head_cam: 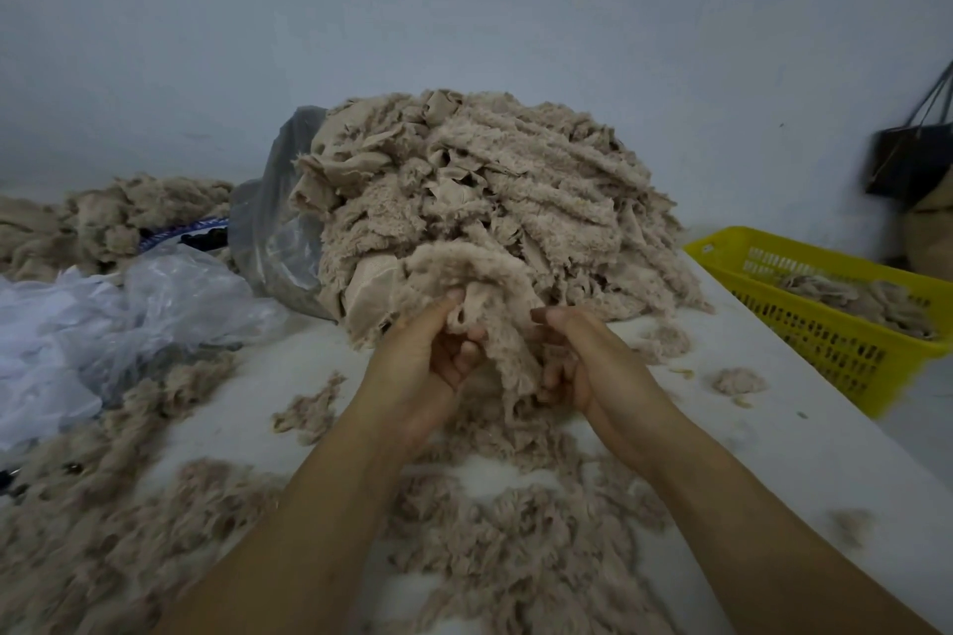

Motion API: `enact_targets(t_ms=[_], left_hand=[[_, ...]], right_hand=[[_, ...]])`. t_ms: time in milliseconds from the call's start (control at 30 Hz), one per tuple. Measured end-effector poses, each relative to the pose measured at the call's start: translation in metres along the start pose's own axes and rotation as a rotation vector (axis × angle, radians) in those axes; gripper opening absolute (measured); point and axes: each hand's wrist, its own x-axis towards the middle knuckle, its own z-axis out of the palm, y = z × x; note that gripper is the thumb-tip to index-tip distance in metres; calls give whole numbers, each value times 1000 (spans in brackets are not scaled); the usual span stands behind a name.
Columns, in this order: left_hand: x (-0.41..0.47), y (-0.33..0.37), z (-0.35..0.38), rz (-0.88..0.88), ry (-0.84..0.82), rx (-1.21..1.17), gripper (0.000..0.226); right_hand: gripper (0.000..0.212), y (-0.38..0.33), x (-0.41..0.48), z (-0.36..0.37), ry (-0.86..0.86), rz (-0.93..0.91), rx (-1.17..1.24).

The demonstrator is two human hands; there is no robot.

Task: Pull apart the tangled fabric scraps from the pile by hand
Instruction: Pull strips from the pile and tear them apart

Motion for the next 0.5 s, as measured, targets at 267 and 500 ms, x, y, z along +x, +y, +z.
enact_targets(t_ms=[267,500], left_hand=[[2,2,-1,27,-4,-53,9],[3,-18,-3,225,-16,868,36]], right_hand=[[27,2,-7,9,-135,-5,-195],[39,3,-3,9,-139,16,56]])
